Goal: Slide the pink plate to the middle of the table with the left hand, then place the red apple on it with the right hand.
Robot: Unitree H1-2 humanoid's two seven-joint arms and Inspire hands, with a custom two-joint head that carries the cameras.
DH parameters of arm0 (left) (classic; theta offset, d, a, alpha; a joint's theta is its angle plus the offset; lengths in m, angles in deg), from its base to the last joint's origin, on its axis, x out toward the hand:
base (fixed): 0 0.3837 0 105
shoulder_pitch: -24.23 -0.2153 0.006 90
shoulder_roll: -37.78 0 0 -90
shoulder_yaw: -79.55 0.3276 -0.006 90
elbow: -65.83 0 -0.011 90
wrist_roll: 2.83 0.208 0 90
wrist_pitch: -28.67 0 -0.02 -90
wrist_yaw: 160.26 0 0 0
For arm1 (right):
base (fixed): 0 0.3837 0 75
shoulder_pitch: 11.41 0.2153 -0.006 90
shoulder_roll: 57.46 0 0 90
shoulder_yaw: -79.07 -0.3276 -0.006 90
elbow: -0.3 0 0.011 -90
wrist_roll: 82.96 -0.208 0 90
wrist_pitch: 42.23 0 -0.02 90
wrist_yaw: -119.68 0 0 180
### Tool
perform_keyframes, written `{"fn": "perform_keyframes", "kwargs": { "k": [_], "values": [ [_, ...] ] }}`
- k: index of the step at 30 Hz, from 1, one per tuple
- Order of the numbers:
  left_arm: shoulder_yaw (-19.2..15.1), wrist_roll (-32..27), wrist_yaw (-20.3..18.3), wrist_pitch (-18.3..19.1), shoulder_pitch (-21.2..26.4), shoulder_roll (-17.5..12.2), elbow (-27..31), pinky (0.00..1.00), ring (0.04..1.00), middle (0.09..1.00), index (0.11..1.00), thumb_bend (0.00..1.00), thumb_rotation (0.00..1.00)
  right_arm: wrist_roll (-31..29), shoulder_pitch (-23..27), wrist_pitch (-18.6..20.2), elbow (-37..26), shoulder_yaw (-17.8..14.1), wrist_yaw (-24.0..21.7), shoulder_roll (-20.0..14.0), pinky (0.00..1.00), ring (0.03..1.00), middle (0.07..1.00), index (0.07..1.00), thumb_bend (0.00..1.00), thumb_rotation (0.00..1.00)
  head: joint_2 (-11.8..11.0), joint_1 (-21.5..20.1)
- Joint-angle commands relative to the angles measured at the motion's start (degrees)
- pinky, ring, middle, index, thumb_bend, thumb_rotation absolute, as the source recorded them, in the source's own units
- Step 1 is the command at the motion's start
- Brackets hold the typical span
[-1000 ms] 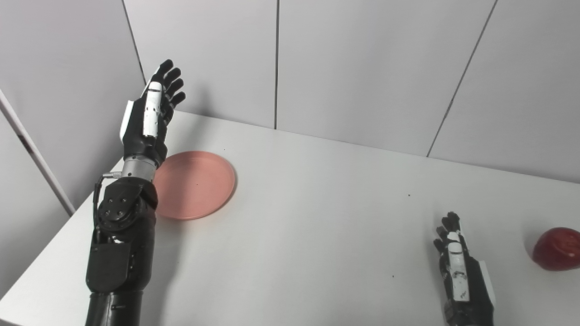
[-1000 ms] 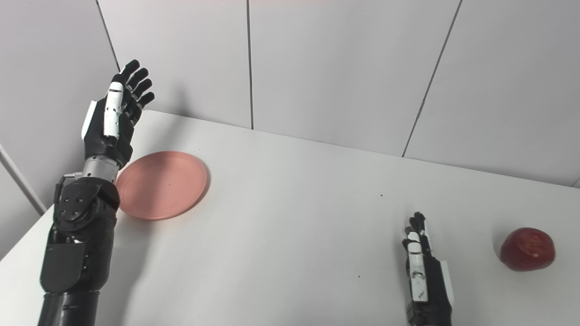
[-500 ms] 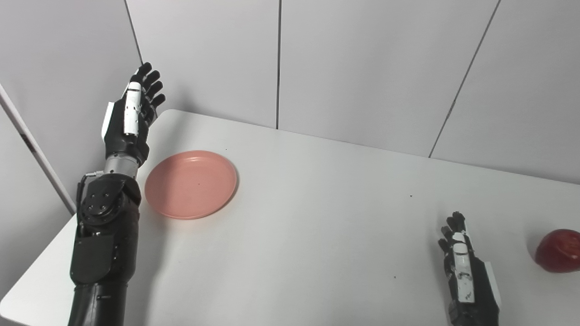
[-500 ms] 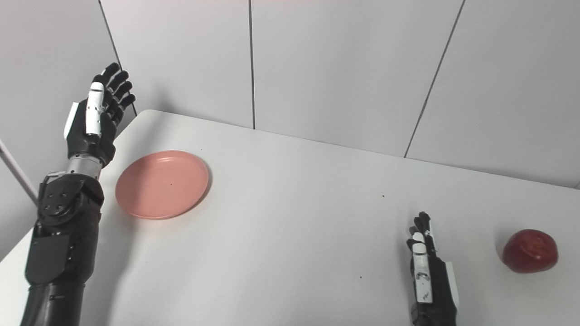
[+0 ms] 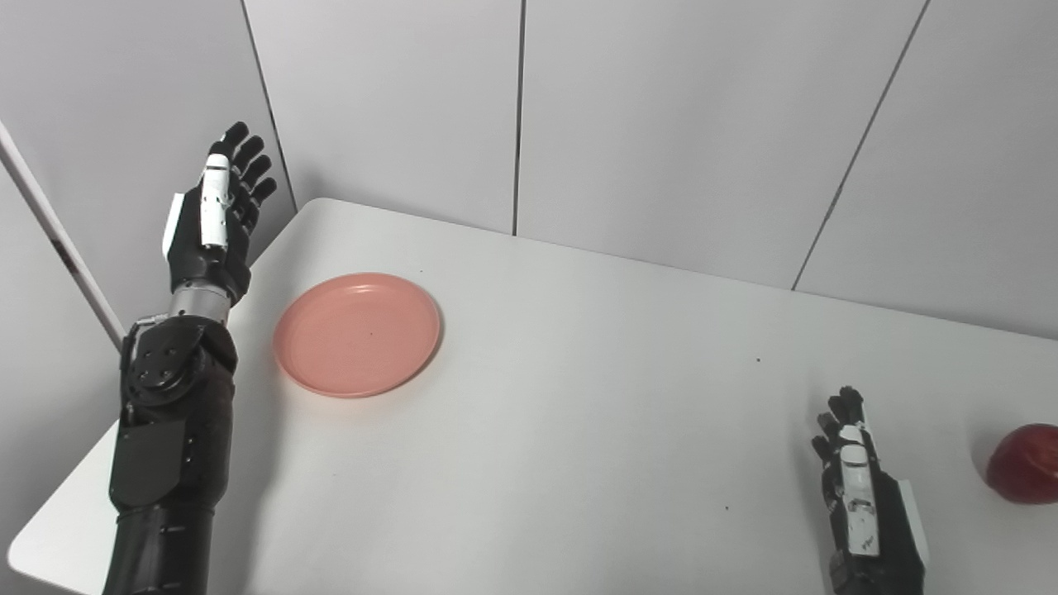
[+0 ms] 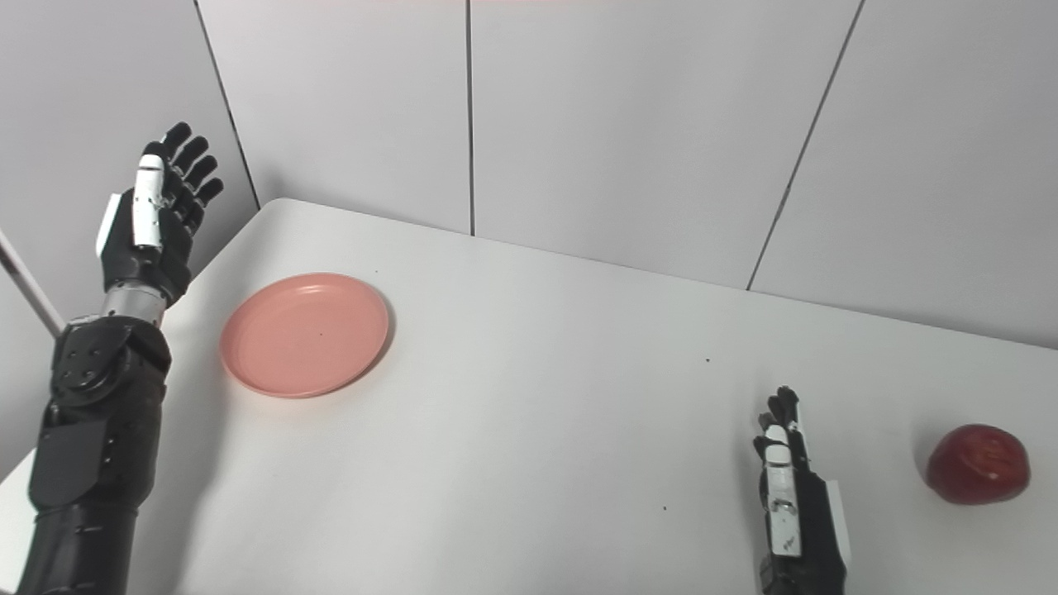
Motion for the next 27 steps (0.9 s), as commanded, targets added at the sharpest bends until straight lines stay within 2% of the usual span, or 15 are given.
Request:
{"fn": "perform_keyframes", "kwargs": {
  "k": [1,12,21,27],
  "values": [
    [-0.53,0.01,-0.44,-2.67,1.45,-2.33,0.49,0.94,0.949,0.941,0.913,0.36,1.00,-0.33,0.82,-0.52,-2.07,-0.33,-0.20,0.00,1.00,1.000,1.000,1.000,0.14,1.00,0.06,-0.07],
    [-1.56,-1.12,-0.47,-2.38,0.76,-2.67,-3.15,0.94,0.945,0.935,0.901,0.33,1.00,-1.03,0.90,-0.51,-1.91,-0.54,-0.73,-0.48,1.00,1.000,1.000,1.000,0.16,1.00,0.51,0.23],
    [-1.91,-1.52,-2.10,-4.69,0.93,-3.16,-9.32,0.96,0.957,0.946,0.914,0.33,1.00,-1.07,1.00,-0.65,-1.88,-0.57,-0.75,-0.65,1.00,1.000,1.000,1.000,0.16,1.00,0.58,0.38],
    [-2.15,-2.18,-2.11,-5.21,1.03,-3.10,-11.41,0.96,0.947,0.934,0.902,0.32,1.00,-1.14,1.07,-1.01,-1.63,-0.71,-0.52,-0.46,1.00,1.000,1.000,1.000,0.15,1.00,0.58,0.38]
  ]
}}
